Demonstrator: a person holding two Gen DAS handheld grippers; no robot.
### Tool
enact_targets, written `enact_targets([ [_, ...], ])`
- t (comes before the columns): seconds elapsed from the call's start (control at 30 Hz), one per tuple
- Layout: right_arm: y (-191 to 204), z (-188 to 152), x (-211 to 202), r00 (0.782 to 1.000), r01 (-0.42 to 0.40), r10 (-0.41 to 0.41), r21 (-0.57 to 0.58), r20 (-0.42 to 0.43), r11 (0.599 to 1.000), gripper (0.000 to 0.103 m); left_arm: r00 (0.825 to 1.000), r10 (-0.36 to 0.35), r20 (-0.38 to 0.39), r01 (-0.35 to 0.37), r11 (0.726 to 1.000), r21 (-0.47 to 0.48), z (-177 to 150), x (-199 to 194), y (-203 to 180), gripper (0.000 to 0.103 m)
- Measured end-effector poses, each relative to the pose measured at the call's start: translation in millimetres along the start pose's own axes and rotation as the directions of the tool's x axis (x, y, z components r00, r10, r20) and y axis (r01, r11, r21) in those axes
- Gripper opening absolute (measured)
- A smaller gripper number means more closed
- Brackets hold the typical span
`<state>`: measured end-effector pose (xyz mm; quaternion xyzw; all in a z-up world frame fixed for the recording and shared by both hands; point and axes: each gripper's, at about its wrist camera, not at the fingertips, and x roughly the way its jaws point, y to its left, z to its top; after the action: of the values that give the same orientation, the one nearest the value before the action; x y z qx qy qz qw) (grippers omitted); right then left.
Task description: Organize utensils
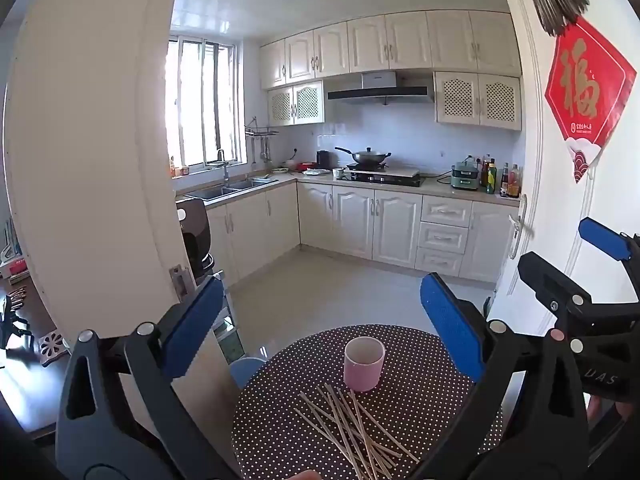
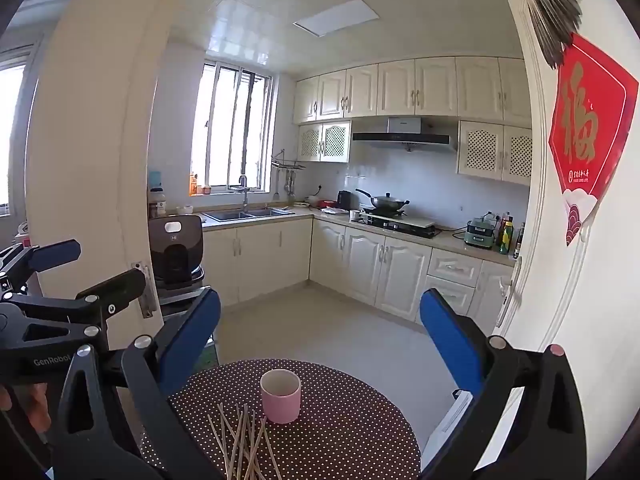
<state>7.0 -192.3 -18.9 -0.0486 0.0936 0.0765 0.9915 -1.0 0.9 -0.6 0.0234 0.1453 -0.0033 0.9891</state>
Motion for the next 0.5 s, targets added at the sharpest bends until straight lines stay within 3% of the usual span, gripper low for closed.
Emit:
enact_targets([
  [0.5,3.4,-1.3,0.0,1.000,-0.004,0.004,-0.003,0.003,1.000,0.096,1.000,0.001,-0.004,-0.001,1.000,-0.009,-0.3,-0.7,6.5,0.097],
])
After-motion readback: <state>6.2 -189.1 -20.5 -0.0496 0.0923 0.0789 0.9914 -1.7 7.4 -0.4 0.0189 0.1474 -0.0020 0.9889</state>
